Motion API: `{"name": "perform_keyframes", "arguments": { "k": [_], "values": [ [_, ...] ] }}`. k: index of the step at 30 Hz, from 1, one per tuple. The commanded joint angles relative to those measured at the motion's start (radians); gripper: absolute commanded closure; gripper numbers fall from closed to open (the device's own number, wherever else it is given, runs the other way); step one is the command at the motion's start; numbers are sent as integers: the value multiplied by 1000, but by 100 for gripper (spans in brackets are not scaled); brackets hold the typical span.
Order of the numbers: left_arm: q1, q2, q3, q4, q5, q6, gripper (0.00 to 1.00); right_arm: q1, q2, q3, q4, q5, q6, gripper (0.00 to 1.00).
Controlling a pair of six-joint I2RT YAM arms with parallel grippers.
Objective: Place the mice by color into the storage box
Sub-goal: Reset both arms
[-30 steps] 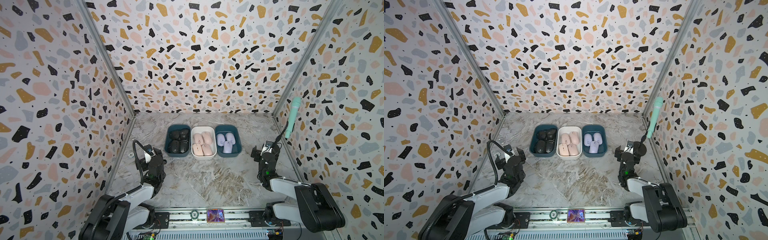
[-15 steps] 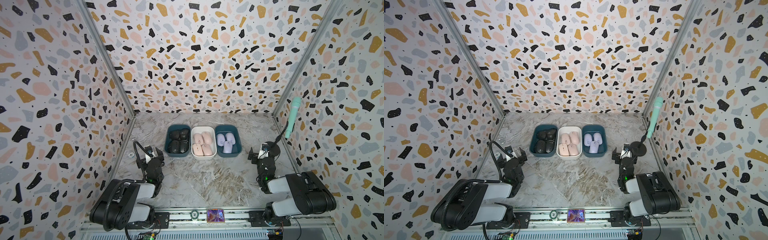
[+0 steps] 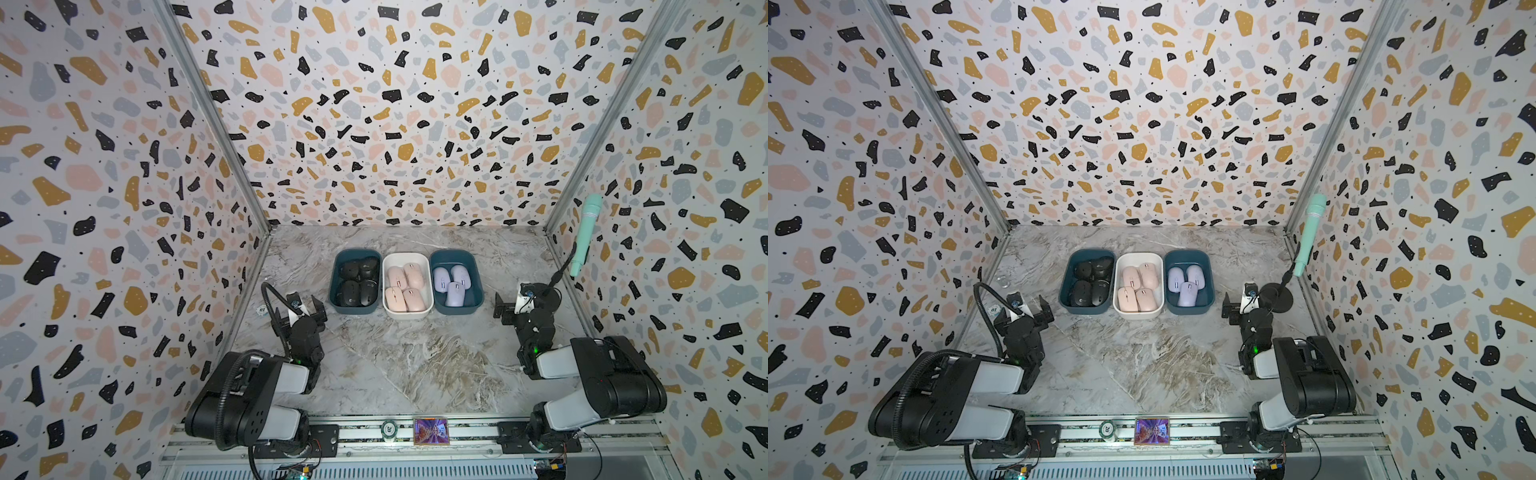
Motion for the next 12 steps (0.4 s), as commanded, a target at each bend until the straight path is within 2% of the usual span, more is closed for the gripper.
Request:
{"name": "perform_keyframes", "arguments": {
  "k": [1,12],
  "values": [
    [6,-11,13,31,6,-9,1,4,-12,18,-8,-14,-6,1],
    [5,-11,13,30,6,-9,1,4,-11,17,-6,-14,-8,1]
  ]
}}
